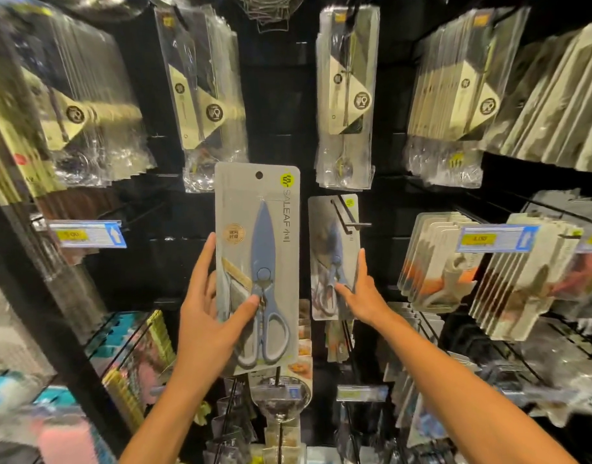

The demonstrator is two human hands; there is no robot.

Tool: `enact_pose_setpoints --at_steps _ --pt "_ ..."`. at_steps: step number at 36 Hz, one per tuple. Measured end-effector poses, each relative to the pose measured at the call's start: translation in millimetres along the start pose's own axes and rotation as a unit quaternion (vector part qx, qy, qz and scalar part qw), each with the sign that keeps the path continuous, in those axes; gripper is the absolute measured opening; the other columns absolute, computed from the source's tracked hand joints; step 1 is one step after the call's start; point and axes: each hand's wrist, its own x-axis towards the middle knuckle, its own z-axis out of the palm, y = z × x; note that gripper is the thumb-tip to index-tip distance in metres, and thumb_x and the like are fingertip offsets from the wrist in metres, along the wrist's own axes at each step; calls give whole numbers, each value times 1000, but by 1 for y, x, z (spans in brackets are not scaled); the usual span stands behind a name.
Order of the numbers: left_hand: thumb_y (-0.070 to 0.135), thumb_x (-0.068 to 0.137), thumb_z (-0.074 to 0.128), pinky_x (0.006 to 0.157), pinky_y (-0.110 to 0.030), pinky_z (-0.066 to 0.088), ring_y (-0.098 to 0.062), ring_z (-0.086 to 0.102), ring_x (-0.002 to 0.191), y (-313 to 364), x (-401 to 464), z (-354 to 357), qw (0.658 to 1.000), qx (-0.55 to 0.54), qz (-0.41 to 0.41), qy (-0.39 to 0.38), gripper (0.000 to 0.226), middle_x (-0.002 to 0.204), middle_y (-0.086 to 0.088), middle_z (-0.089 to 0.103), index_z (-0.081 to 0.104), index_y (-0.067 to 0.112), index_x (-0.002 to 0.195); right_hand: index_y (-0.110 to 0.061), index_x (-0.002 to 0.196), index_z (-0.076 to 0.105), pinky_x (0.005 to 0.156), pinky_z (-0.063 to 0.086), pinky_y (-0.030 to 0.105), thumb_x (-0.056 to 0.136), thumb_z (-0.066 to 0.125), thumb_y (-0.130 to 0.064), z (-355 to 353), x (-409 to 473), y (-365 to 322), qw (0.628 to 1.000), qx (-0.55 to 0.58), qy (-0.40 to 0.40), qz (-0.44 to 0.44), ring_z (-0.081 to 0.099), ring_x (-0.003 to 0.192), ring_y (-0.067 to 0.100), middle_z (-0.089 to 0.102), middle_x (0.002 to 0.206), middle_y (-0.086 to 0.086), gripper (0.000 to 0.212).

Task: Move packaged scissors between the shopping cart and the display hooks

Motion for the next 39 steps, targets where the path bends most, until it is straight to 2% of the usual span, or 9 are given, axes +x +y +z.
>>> enact_pose_setpoints --at_steps 3,6,9,13,20,24,28,34,39 --pt "1 84 75 93 -15 53 0 57 128 -2 2 0 1000 0 10 -1 95 142 32 51 27 38 157 -45 151 -26 116 29 54 95 55 -57 -3 -14 -3 1000 -18 -2 20 28 145 41 10 165 13 99" --pt "2 84 75 96 -19 53 -3 55 131 -5 2 -1 1000 -4 14 0 95 150 22 49 28 40 156 -44 155 -15 120 23 49 96 57 -53 -5 -35 -11 1000 20 9 -17 15 153 30 4 167 4 93" --pt "2 84 76 97 -23 54 -5 56 131 -8 0 -1 1000 -11 13 -2 95 150 20 49 28 41 156 -48 156 3 117 27 36 99 54 -49 -8 -63 -29 995 77 10 -69 27 148 12 20 164 -5 77" --pt "2 84 75 97 -28 56 -8 57 130 -13 -3 -1 1000 -17 8 -8 95 149 19 51 27 40 156 -49 154 22 113 44 39 99 54 -43 -11 -100 -65 972 193 -28 -132 51 130 -2 46 145 -25 64" --pt "2 85 75 100 -33 55 -13 57 132 -19 -14 3 1000 -9 1 -26 95 155 7 47 25 39 157 -43 157 19 95 57 43 103 54 -17 -12 -136 -102 946 257 -45 -190 68 115 19 66 132 -3 68" --pt "2 84 76 98 -30 56 -10 59 129 -23 -22 6 999 -14 -12 -38 95 150 18 50 26 38 157 -38 156 23 83 61 38 102 53 -4 -5 -142 -100 946 275 -1 -170 73 101 22 73 114 0 70" --pt "2 84 75 97 -27 55 -12 61 128 -31 -29 8 998 -6 -27 -58 95 147 14 54 26 38 157 -40 153 32 84 61 39 102 53 -4 1 -152 -89 950 271 10 -152 73 98 22 73 112 -1 66" --pt "8 84 79 105 -41 51 -11 57 132 -43 -41 15 994 9 -69 -82 98 148 17 53 24 44 157 -41 151 36 85 61 33 101 55 -6 -4 -168 -76 956 266 18 -125 73 102 14 74 113 -9 64" --pt "6 85 78 100 -28 54 -6 61 126 -51 -51 27 989 23 -92 -112 101 135 26 60 18 43 158 -42 150 36 86 61 36 102 54 -8 -7 -180 -61 962 256 24 -96 71 106 13 74 114 -10 62"
